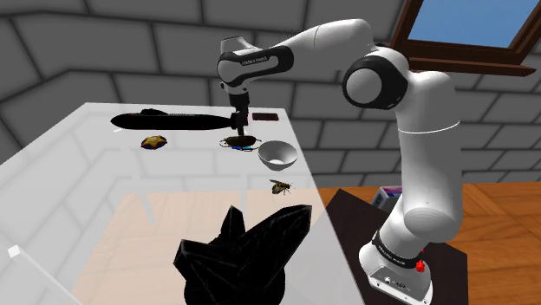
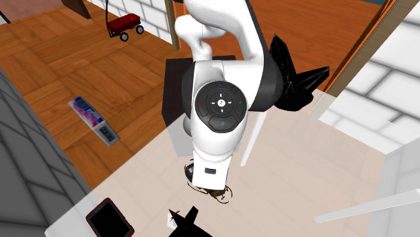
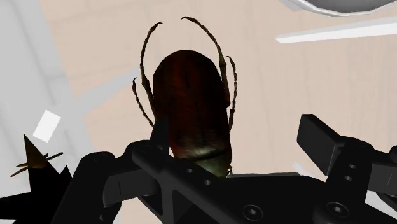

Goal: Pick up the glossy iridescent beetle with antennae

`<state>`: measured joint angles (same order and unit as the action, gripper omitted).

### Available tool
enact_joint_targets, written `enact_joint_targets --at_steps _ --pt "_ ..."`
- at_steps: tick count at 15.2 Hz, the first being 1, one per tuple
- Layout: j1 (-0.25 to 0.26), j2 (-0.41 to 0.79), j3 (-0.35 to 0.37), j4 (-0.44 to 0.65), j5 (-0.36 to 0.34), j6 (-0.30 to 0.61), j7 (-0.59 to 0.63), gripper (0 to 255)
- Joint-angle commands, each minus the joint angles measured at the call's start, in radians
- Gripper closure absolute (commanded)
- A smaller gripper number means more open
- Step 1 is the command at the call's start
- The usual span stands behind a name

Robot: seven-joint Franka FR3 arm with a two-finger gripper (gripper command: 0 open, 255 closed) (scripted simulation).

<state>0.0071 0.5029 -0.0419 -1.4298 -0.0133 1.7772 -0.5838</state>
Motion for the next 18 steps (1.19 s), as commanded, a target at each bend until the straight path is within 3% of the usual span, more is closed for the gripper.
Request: enact_joint_targets --at_steps 1,4,13,14,18 --pt "-0.002 0.096 0.008 0.120 0.004 -0.031 -0.024 0" --pt "-0.002 0.224 0.018 0.296 0.006 -0.085 -0.047 0" --pt "-0.002 0.247 0.018 0.232 0.006 0.002 -0.045 0" --pt "-0.002 0.245 0.018 0.229 0.006 0.003 -0.045 255" --pt "-0.002 0.244 0.018 0.229 0.006 0.002 -0.046 255"
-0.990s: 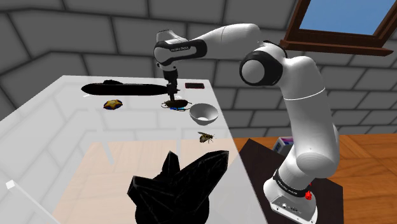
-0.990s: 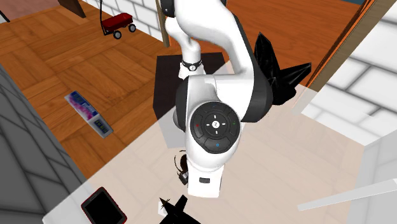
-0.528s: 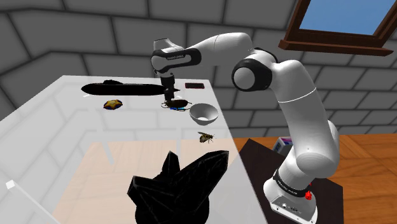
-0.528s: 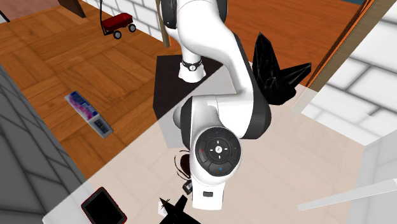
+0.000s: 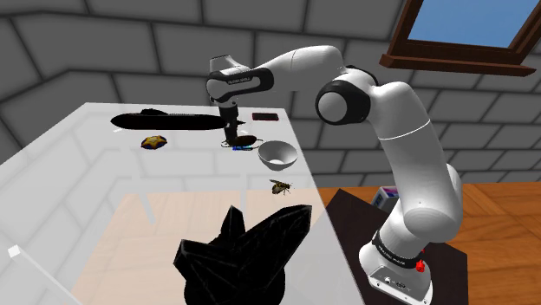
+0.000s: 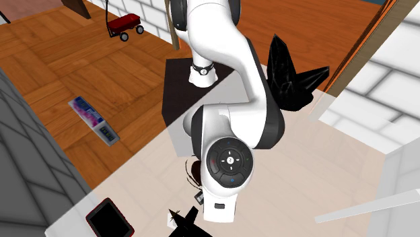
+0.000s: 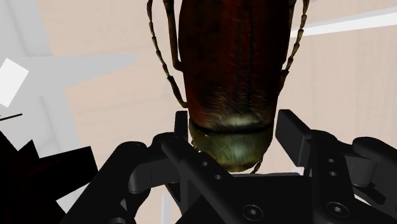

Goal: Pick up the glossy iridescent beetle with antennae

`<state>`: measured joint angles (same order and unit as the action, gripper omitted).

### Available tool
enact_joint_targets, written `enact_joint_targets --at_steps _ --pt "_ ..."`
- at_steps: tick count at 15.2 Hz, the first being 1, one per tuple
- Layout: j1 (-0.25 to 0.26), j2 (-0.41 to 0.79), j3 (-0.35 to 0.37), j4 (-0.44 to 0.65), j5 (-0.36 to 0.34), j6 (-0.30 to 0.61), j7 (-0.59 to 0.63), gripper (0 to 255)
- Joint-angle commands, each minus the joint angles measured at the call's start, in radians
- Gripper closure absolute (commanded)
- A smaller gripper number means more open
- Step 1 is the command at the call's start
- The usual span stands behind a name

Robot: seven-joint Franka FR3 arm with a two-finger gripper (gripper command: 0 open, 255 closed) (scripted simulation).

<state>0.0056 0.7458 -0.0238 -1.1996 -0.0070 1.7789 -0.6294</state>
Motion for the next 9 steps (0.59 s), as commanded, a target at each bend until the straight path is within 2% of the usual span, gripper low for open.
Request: enact_joint_targets --at_steps 1,5,9 --pt "0.000 0.001 0.000 -0.001 0.000 0.000 0.000 255" --pt "0.000 0.005 0.000 0.002 0.000 0.000 0.000 255" --pt "0.000 -0.010 0.000 0.033 0.000 -0.044 -0.001 255"
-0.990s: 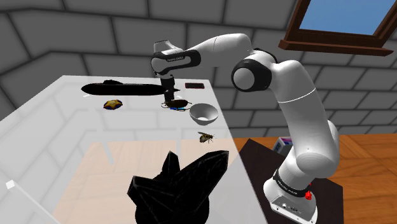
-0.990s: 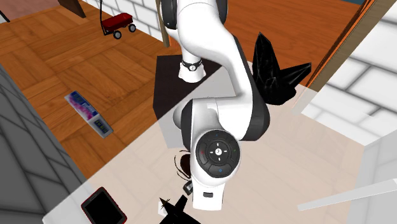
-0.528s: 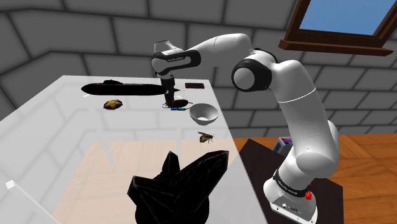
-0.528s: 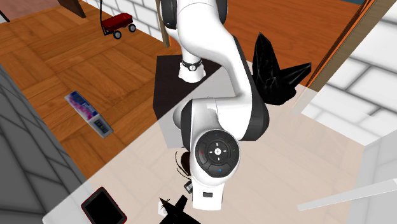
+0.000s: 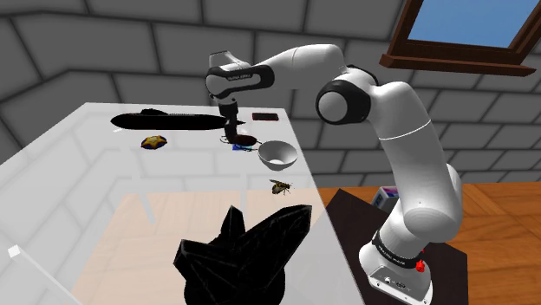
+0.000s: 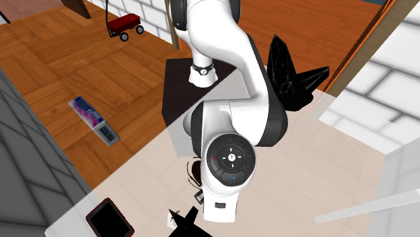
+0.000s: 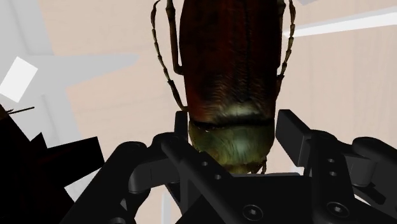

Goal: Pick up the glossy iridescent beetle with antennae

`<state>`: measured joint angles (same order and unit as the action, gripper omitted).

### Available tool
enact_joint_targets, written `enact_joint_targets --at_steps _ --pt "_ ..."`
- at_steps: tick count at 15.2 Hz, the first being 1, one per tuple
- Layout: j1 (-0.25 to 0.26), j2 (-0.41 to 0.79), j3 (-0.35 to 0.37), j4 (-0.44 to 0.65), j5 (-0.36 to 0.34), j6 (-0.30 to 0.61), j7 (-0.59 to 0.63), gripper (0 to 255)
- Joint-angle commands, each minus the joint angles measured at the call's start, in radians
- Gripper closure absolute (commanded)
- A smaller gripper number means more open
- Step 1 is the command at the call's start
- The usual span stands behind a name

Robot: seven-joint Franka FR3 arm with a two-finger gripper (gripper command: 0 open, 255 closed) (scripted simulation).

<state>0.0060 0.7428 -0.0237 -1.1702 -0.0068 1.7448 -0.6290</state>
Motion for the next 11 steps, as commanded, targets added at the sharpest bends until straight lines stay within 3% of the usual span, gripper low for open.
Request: enact_joint_targets --at_steps 1,11 --pt "-0.001 -0.009 0.000 0.012 0.000 -0.022 -0.001 255" --pt "-0.001 -0.022 -0.001 0.125 0.000 -0.148 -0.003 255"
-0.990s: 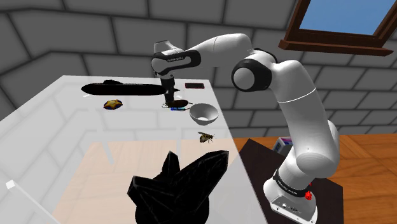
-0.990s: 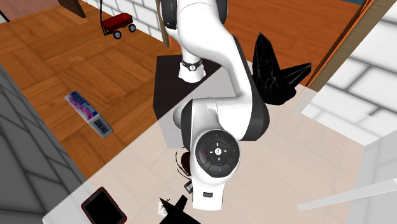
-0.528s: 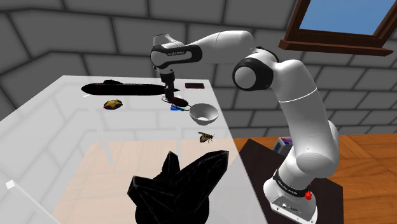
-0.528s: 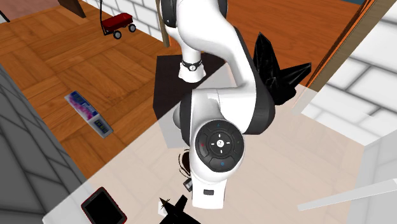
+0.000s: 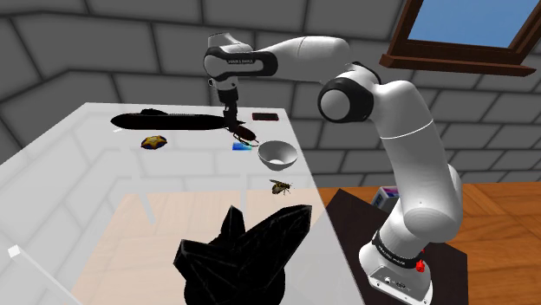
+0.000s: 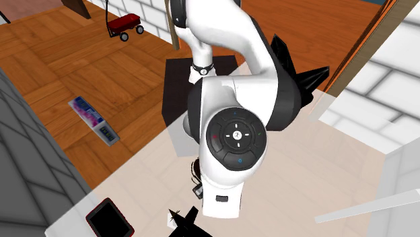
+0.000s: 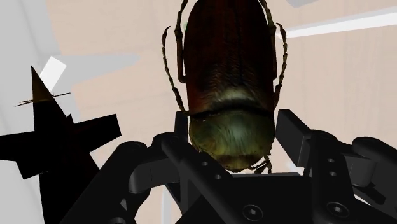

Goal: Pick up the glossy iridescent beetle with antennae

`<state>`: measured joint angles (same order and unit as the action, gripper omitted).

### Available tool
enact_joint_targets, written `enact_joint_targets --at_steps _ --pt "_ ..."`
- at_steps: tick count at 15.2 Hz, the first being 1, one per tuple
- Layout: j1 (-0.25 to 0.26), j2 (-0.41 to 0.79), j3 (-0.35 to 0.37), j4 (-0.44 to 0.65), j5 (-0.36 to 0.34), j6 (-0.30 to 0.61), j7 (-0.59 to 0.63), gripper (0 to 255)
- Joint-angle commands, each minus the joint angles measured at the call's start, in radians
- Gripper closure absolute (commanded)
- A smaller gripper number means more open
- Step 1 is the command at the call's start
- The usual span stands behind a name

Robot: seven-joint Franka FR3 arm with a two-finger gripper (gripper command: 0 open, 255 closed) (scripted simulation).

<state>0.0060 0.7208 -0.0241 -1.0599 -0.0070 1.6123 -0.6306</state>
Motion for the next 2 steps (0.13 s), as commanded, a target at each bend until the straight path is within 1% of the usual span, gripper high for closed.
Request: enact_joint_targets --at_steps 1,2 --pt "-0.001 0.000 0.000 0.017 0.000 -0.017 -0.001 255" --pt "-0.001 0.000 0.000 0.017 0.000 -0.017 -0.001 255"
